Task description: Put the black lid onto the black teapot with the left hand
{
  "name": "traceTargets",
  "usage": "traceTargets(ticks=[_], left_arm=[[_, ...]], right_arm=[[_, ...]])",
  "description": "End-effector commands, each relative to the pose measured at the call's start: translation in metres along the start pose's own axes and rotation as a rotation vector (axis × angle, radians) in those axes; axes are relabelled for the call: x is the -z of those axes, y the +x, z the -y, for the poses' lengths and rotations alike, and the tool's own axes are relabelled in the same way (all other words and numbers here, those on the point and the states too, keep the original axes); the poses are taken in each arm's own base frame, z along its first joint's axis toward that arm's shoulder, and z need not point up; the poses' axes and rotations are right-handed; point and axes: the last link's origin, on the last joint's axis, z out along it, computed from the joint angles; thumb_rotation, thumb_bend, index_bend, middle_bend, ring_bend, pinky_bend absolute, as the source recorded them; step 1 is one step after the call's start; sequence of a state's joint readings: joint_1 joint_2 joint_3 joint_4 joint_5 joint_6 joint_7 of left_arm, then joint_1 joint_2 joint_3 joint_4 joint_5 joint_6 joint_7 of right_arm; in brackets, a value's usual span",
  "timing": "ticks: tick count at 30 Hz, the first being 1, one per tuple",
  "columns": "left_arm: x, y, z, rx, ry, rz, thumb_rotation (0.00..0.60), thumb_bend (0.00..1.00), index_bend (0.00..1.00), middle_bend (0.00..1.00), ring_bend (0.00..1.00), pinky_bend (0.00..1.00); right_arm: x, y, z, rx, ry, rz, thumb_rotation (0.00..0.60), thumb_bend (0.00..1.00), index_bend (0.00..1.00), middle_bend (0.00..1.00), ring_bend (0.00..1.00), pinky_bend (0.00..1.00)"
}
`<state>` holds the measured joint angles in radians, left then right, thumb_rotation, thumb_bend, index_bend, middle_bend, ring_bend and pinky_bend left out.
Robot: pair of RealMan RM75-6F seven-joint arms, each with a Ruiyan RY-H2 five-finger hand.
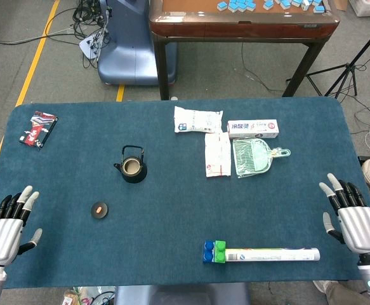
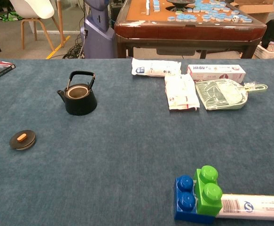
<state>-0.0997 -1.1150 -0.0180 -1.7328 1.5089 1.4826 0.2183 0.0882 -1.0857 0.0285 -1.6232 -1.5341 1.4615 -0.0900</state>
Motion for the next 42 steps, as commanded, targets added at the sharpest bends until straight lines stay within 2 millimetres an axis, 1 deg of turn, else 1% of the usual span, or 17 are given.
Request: traceTargets(ticks=[1,7,13,18,21,27,34,37,42], left_arm=[[-0.003,0.000,-0.002,-0.004,-0.004,0.001,0.600,0.33,0.00,0.00,0.00,0.00],[-0.009,-0.002,-0.007,-0.008,-0.012,0.013,0.600,0.33,0.00,0.00,0.00,0.00],[-0.002,-0.001,-0.018,-0.002,-0.062,0.036,0.600,0.33,0.00,0.00,0.00,0.00],[-0.003,0.005,-0.023,-0.027,-0.088,0.054,0.600,0.33,0.05,0.00,0.00,0.00],[-0.003,0.004,-0.025,-0.021,-0.094,0.067,0.600,0.33,0.05,0.00,0.00,0.00],[-0.010,-0.002,-0.030,0.002,-0.105,0.118,0.600,0.33,0.06,0.00,0.00,0.00],[-0.022,-0.009,-0.043,0.011,-0.138,0.201,0.600,0.33,0.07,0.00,0.00,0.00],[-0.024,-0.012,-0.046,0.036,-0.156,0.267,0.600,0.33,0.08,0.00,0.00,0.00],[-0.029,-0.012,-0.049,0.016,-0.167,0.341,0.600,0.33,0.12,0.00,0.00,0.00]], right_arm=[[-0.001,-0.001,-0.001,-0.001,-0.005,0.003,0.600,0.55,0.09,0.00,0.00,0.00],[-0.004,0.000,-0.003,0.001,-0.005,0.011,0.600,0.55,0.09,0.00,0.00,0.00],[-0.006,0.002,0.000,-0.009,0.025,0.008,0.600,0.55,0.09,0.00,0.00,0.00],[-0.010,0.000,0.002,-0.018,0.038,0.028,0.600,0.55,0.09,0.00,0.00,0.00],[-0.010,0.002,0.004,-0.027,0.051,0.031,0.600,0.55,0.09,0.00,0.00,0.00],[-0.013,0.018,0.008,-0.026,0.089,0.029,0.600,0.55,0.09,0.00,0.00,0.00],[-0.023,0.043,0.021,0.032,0.139,0.003,0.600,0.55,0.09,0.00,0.00,0.00],[-0.026,0.050,0.027,0.039,0.154,-0.002,0.600,0.55,0.09,0.00,0.00,0.00],[-0.035,0.058,0.036,0.061,0.178,-0.004,0.600,0.55,0.09,0.00,0.00,0.00]])
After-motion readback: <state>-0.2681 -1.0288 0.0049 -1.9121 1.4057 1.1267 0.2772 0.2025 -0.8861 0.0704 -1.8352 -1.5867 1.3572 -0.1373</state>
